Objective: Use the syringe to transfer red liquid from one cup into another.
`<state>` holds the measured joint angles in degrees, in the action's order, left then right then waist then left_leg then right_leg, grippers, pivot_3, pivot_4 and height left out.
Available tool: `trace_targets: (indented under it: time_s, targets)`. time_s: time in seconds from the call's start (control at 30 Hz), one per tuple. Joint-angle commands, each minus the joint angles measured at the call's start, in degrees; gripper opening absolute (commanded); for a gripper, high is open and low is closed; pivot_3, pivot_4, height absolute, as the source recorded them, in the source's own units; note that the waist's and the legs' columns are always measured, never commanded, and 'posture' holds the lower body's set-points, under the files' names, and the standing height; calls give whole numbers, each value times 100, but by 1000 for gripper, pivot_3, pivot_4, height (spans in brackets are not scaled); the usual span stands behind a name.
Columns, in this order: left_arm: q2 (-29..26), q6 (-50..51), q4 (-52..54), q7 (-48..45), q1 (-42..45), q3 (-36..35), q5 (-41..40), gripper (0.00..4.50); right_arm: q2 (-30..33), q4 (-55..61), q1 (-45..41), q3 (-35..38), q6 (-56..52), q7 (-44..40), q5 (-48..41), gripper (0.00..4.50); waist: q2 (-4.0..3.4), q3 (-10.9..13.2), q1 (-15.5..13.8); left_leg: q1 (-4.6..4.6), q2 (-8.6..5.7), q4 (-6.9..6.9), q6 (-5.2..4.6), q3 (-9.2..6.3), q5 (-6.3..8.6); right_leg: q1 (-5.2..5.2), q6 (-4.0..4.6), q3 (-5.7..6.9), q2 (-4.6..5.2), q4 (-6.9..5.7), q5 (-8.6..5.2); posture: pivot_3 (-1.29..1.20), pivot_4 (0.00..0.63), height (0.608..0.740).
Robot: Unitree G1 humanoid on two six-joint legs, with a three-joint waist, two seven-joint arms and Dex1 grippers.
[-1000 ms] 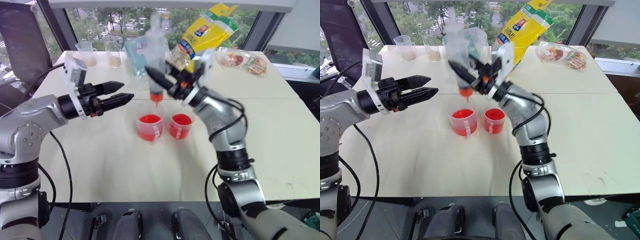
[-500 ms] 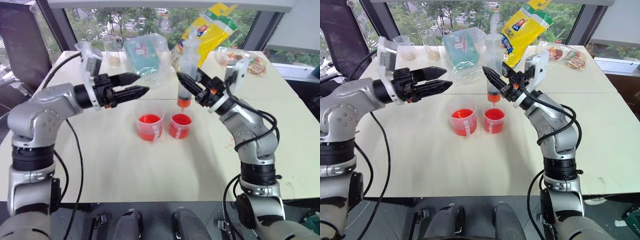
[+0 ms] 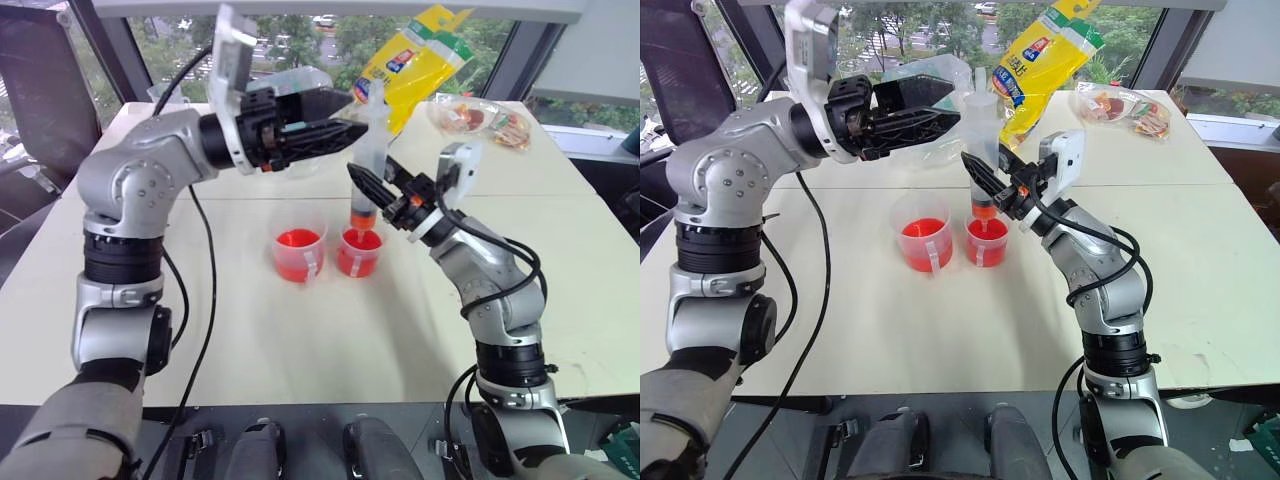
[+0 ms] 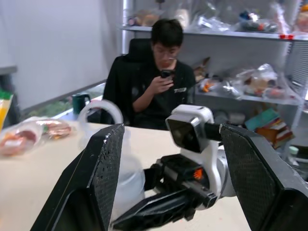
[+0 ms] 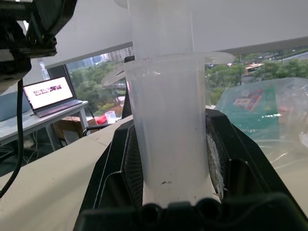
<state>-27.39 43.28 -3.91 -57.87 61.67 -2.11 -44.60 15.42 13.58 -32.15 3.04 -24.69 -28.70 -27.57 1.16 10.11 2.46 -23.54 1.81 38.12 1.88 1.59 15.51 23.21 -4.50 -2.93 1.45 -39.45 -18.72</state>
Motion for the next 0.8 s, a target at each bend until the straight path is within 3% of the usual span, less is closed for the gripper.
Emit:
trace_targets:
  time_s: [0.03, 0.77, 0.8]
  targets:
    - [61, -180, -80, -148, 221, 49, 142, 3244, 15, 327, -59, 20, 101, 24, -26, 1385, 0, 0, -4, 0, 0, 1, 0, 0, 0, 0, 0, 0, 0, 0, 0, 0, 150, 740]
    - [947, -1000, -1477, -632, 732, 288, 1005, 3244, 105, 648, 140, -57, -25, 84, -77, 1385, 0, 0, -6, -1, -1, 1, 0, 1, 0, 0, 0, 0, -2, 1, 0, 0, 150, 740]
    - [964, -1008, -1495, -647, 728, 285, 1022, 2718, 109, 650, 140, -57, -27, 88, -79, 1385, 0, 0, -5, -1, -1, 1, 0, 1, 0, 0, 0, 0, -3, 1, 0, 0, 150, 740]
